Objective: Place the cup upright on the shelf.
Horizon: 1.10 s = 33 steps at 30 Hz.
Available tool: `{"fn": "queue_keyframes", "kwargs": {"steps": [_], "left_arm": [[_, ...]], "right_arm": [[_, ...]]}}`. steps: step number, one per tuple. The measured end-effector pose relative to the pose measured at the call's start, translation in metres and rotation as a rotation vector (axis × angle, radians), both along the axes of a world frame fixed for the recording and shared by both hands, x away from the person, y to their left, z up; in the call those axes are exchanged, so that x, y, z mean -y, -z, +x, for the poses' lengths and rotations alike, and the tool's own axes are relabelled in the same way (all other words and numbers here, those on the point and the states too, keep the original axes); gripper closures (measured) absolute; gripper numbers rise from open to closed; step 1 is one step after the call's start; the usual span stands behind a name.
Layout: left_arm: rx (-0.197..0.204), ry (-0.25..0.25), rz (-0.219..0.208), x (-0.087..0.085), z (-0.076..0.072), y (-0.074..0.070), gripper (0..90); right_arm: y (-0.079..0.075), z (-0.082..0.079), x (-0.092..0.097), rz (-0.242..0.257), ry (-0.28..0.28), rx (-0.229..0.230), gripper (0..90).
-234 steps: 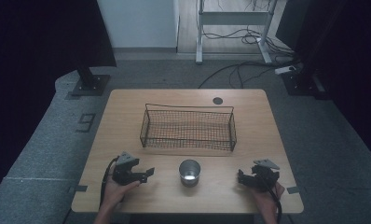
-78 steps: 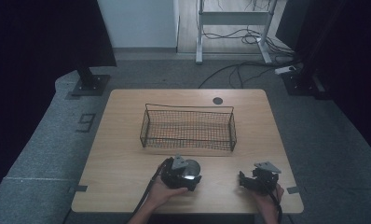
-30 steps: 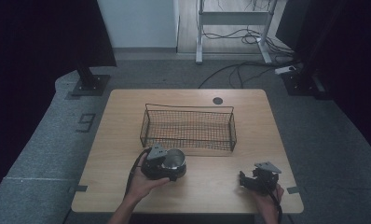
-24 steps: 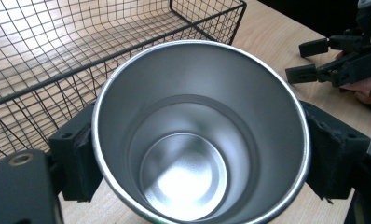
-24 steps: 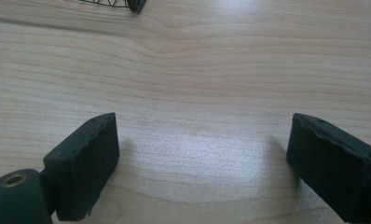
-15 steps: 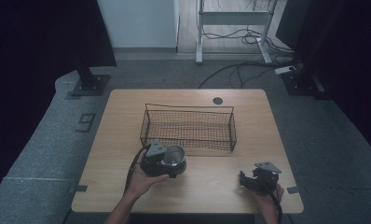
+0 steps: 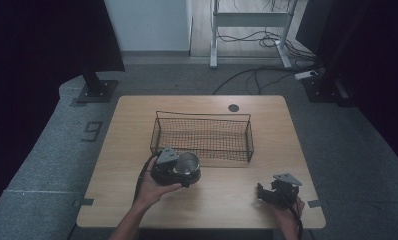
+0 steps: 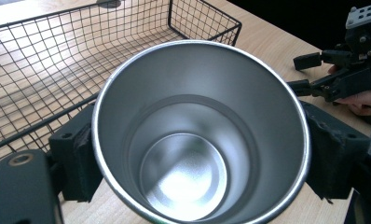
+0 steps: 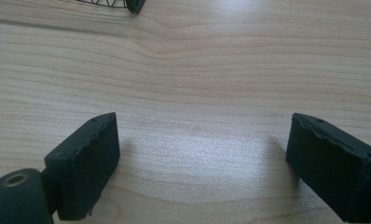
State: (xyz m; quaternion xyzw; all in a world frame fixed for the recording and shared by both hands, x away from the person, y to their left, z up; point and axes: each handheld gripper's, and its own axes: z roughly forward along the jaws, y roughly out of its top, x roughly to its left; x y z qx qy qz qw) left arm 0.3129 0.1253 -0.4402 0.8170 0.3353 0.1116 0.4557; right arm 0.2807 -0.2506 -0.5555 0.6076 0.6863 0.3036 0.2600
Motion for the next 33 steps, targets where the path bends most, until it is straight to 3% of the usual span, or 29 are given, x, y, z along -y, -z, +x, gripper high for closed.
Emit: {"fn": "queue_keyframes", "kwargs": {"steps": [22, 33], "left_arm": [[-0.005, -0.016, -0.008, -0.002, 0.019, -0.010, 14.8], [0.001, -0.013, -0.017, 0.001, 0.029, -0.022, 14.8]], "right_arm": [[0.000, 0.000, 0.000, 0.001, 0.004, 0.000, 10.1], [0.000, 0.000, 0.000, 0.002, 0.007, 0.001, 10.3]]}}
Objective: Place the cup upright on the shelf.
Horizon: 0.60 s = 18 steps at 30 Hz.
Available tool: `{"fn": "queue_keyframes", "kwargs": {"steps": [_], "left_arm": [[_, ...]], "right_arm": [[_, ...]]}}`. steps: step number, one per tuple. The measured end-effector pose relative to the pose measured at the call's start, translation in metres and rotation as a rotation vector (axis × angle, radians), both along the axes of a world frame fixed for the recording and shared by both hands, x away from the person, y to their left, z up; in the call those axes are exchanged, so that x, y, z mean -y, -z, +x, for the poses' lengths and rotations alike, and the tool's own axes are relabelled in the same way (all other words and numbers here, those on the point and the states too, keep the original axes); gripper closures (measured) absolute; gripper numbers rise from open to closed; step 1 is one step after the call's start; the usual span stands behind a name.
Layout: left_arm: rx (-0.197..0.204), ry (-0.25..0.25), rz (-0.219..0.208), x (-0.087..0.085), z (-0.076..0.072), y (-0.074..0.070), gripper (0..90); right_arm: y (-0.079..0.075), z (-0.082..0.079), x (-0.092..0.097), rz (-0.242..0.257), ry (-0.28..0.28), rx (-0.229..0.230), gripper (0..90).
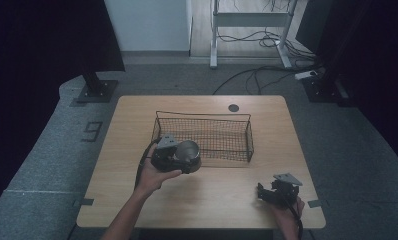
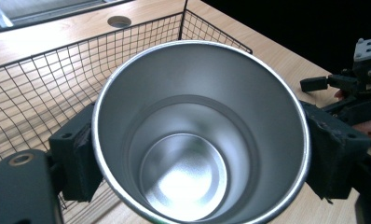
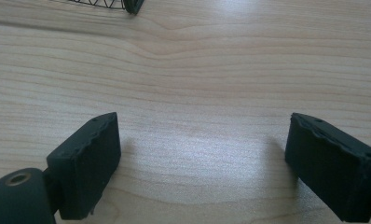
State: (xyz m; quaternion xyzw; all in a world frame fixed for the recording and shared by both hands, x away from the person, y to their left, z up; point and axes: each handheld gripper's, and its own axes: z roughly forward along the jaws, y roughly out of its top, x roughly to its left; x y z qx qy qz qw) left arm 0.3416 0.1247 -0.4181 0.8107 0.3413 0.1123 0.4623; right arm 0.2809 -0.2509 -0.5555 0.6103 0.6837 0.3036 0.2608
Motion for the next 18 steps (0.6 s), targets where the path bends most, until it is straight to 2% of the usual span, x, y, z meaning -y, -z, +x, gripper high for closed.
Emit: {"fn": "queue_keyframes", "kwargs": {"steps": [18], "left_arm": [[-0.003, -0.005, 0.003, 0.005, 0.015, -0.010, 14.8]], "right_arm": [[0.000, 0.000, 0.000, 0.000, 0.002, 0.002, 10.5]]}}
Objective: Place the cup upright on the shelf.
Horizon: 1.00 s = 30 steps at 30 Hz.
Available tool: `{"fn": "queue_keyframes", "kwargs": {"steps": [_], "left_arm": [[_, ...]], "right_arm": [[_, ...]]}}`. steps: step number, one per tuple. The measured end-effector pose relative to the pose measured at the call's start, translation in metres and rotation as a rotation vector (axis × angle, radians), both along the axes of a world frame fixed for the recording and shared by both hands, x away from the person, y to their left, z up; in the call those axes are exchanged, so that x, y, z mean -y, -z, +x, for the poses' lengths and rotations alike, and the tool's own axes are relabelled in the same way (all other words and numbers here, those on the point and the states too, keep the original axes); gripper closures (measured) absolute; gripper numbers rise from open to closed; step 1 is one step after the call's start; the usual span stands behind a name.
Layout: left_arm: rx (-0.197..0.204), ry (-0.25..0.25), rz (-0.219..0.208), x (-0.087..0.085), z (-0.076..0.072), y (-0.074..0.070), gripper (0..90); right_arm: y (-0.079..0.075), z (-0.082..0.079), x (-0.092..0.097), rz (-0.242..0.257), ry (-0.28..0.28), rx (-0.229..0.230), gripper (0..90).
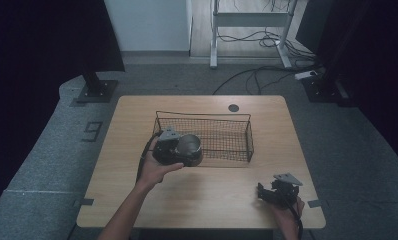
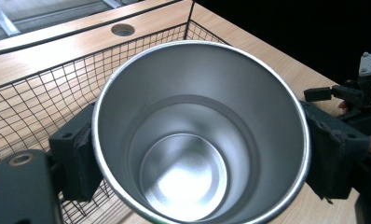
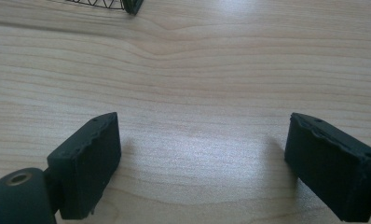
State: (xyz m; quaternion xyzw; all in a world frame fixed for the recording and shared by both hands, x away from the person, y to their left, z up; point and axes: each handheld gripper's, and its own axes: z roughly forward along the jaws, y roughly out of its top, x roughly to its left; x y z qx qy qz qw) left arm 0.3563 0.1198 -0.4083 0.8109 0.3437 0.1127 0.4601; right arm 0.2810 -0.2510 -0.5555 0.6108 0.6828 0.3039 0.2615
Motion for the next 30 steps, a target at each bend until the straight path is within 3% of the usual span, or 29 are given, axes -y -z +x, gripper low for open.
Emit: {"fn": "queue_keyframes", "kwargs": {"steps": [14, 30], "left_arm": [[0.004, -0.003, 0.010, 0.002, 0.011, -0.008, 14.8], [-0.012, -0.020, 0.013, 0.001, 0.027, -0.006, 14.8]], "right_arm": [[0.000, 0.000, 0.000, -0.001, 0.000, 0.000, 10.5], [0.000, 0.000, 0.000, -0.002, -0.002, 0.002, 10.5]]}}
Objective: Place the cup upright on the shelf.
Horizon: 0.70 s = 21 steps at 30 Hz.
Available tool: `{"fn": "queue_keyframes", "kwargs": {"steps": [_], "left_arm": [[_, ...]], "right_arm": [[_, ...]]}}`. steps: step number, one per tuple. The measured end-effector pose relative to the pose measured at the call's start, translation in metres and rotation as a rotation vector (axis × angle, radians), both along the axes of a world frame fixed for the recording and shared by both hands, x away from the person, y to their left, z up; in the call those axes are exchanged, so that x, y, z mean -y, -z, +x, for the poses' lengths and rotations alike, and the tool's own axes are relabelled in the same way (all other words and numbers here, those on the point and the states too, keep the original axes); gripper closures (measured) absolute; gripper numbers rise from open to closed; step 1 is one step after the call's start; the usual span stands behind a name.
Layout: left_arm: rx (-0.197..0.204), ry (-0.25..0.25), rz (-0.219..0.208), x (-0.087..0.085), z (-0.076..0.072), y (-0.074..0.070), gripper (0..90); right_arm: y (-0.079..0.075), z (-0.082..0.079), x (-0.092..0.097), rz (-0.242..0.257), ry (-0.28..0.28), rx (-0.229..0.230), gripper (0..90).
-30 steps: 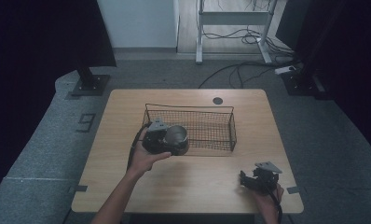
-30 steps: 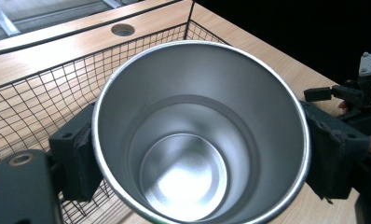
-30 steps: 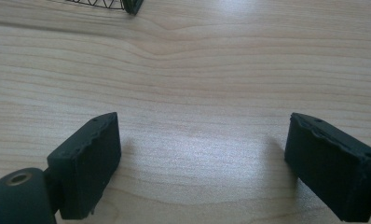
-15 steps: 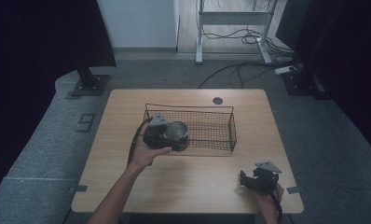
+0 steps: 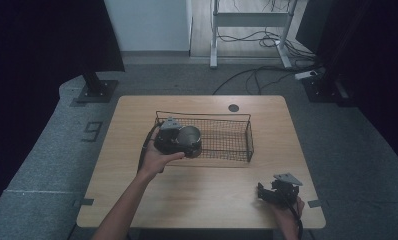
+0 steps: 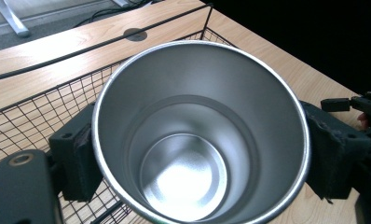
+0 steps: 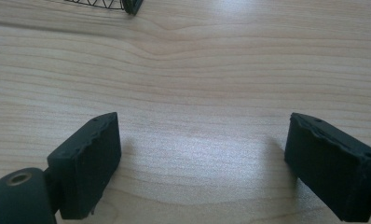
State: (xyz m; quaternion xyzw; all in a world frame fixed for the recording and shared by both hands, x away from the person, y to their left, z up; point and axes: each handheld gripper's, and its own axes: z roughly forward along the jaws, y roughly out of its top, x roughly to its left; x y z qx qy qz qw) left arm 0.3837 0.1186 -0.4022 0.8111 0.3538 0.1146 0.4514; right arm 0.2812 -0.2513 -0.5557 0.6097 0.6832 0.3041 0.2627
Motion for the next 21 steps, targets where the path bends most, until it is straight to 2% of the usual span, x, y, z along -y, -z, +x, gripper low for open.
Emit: {"fn": "queue_keyframes", "kwargs": {"steps": [6, 15, 21], "left_arm": [[0.000, -0.008, 0.008, 0.000, 0.006, -0.003, 14.8], [0.007, -0.004, 0.043, 0.008, 0.014, -0.007, 14.8], [0.008, -0.006, 0.040, 0.010, 0.018, -0.008, 14.8]], "right_arm": [[0.000, 0.001, 0.000, 0.000, 0.002, 0.000, 10.6], [0.000, 0.001, 0.001, 0.000, 0.003, 0.002, 11.0], [0.000, 0.001, 0.001, 0.000, 0.004, 0.003, 11.4]]}}
